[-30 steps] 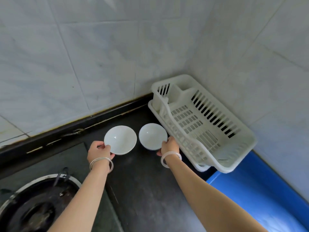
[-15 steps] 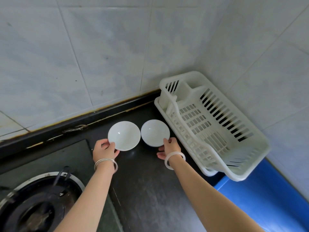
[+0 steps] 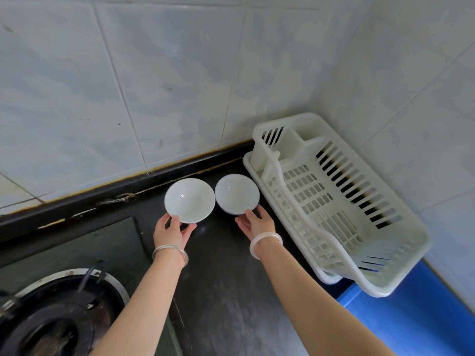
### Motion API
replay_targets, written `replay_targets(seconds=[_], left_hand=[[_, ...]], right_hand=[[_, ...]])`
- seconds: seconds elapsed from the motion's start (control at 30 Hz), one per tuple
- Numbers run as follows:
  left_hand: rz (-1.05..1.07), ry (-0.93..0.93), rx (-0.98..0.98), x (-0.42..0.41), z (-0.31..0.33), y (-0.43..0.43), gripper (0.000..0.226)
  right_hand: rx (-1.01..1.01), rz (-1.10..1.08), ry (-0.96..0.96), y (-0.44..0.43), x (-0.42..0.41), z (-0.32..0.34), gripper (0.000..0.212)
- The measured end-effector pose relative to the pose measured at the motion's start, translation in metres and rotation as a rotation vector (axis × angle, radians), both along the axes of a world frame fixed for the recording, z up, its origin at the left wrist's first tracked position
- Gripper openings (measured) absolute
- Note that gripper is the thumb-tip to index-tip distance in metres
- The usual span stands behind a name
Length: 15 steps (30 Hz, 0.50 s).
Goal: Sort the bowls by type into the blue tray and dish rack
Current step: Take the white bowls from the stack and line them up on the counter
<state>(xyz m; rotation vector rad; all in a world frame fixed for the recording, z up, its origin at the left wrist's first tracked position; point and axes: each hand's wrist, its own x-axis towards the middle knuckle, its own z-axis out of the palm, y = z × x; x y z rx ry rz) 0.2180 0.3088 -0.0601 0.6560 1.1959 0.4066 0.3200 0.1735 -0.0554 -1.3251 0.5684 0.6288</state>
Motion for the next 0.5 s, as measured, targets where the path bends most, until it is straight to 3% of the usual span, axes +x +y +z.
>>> replay_targets(seconds=[0.5], left_hand=[[0.057,-0.05,0.0,0.033,-0.005,0.021,0.035]], right_hand=[[-0.078,0.091,-0.084,0.05,0.042,-0.005,0.046]])
